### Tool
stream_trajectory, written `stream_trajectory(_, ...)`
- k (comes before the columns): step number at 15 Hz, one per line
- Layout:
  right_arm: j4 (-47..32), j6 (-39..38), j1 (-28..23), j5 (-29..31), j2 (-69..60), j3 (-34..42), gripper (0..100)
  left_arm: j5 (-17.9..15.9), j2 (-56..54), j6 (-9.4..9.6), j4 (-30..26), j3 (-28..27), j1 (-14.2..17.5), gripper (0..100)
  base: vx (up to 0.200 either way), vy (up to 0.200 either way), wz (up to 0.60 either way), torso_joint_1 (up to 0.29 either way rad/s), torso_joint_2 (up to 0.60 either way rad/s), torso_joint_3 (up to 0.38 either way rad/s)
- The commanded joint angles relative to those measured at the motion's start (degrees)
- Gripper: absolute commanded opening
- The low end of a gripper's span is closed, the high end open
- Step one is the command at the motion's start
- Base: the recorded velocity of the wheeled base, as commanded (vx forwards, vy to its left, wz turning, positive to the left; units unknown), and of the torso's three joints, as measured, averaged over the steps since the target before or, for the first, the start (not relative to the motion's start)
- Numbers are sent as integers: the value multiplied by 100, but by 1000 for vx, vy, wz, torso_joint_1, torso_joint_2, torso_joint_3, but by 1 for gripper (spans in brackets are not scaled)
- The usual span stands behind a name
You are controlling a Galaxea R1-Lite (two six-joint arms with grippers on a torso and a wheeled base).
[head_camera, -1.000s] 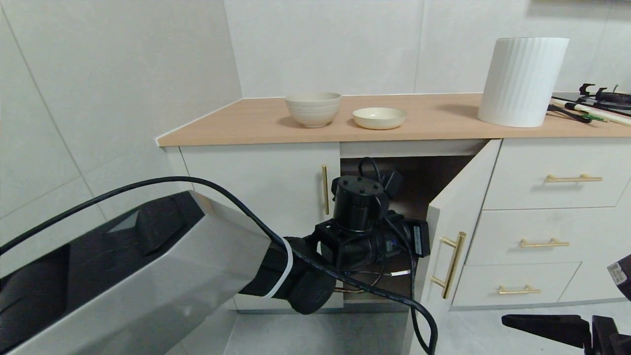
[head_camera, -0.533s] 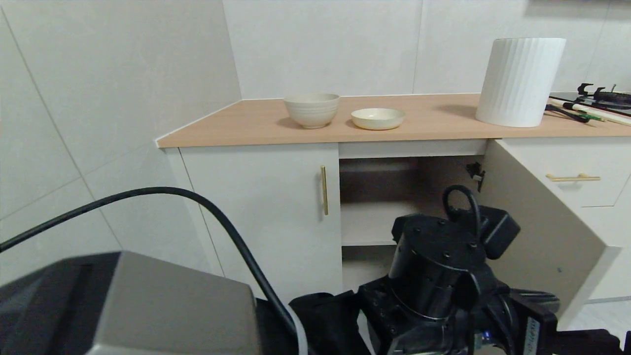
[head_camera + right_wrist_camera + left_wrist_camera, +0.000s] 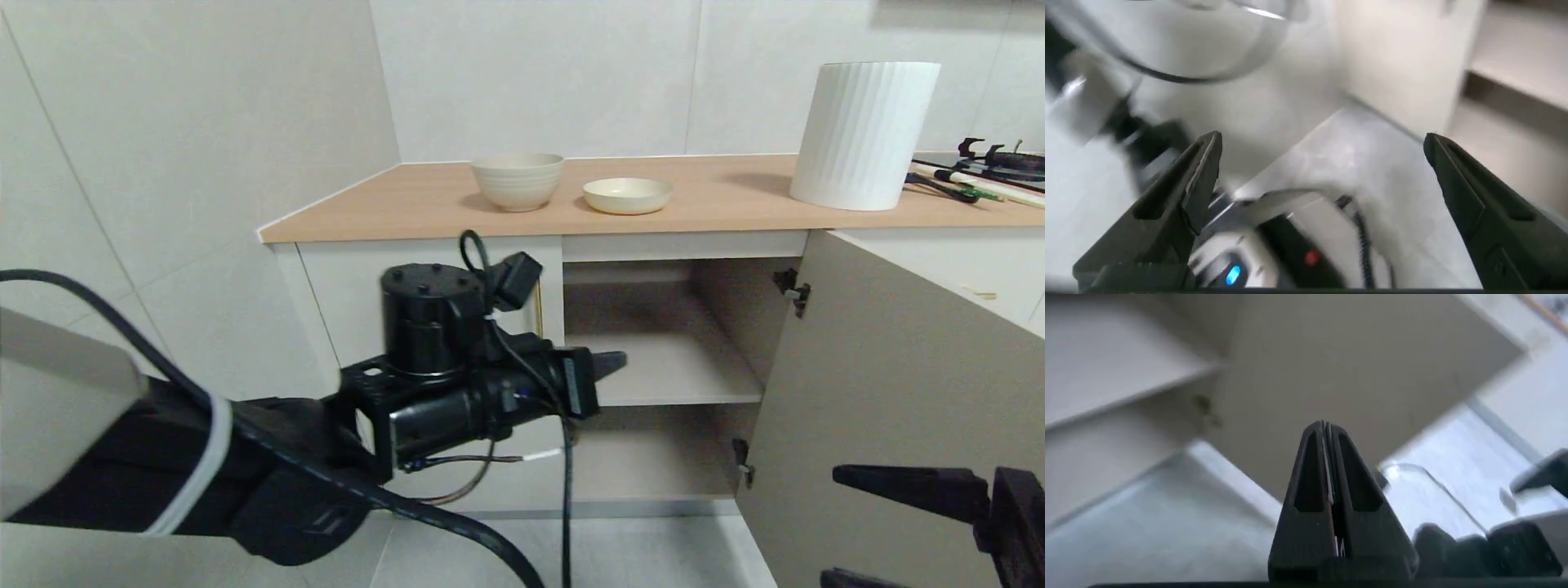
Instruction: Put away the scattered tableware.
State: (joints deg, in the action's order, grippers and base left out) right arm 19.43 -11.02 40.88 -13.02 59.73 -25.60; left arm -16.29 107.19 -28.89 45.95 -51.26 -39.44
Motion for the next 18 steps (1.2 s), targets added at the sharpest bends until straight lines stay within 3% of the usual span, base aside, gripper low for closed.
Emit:
stream_trajectory(1,26,30,-414,186,935,-622,100,-6,-1403,226,-226,740,911,0,0,0,0,0,0,0)
stream_trajectory(4,-18,65,-519,186,1647,-1536,100,3,-2370,1105,-1202,1083,1650,0,0,0,0,0,0,0)
stream_trajectory(7,-27,74,-546,177,2315,-2142,100,-6,-2923,1175,-1958,1215,1843,0,0,0,0,0,0,0)
stream_trajectory(11,-361,56,-923,449,2737,-2634,100,-24,-2897,1167,-2081,1215,1992,0,0,0,0,0,0,0)
stream_trajectory(12,-642,39,-976,502,2657,-2731,100,-41,-2871,1149,-2055,1171,1992,100,0,0,0,0,0,0)
stream_trajectory(15,-1240,-120,-985,854,2508,-2828,100,-24,-2827,1114,-2037,1180,2045,100,0,0,0,0,0,0)
stream_trajectory(18,-1293,-199,-985,1047,2447,-2793,100,-24,-2818,1105,-2046,1215,2063,100,0,0,0,0,0,0)
